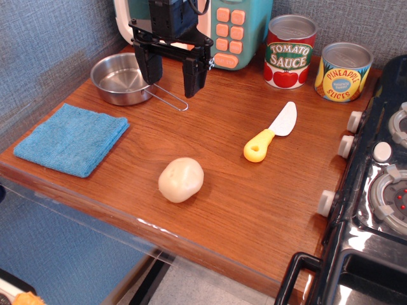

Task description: Move the potato and place into the pot

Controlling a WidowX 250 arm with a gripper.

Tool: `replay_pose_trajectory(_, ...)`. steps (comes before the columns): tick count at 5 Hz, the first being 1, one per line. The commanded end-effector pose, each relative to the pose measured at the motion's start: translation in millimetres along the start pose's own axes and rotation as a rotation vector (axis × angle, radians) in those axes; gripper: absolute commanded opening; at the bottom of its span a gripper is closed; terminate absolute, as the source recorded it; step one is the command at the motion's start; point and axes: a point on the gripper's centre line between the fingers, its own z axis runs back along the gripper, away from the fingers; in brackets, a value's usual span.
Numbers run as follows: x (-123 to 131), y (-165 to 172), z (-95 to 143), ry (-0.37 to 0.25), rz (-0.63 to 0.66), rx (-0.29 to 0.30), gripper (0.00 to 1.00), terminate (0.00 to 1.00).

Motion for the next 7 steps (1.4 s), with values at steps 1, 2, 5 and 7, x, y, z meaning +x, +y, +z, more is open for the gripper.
replay_pose_trajectory(1, 0, 0, 0, 0.000, 0.000, 0.000, 1.00, 0.00)
replay_pose_trajectory(2, -3, -24, 7, -0.019, -0.032, -0.022, 1.00, 0.00)
replay_pose_trajectory(5, -68, -78, -24, 0.016, 0.067, 0.100, 1.00, 0.00)
replay_pose_trajectory(7, -85, -48, -43, -0.051, 0.210, 0.180, 1.00, 0.00)
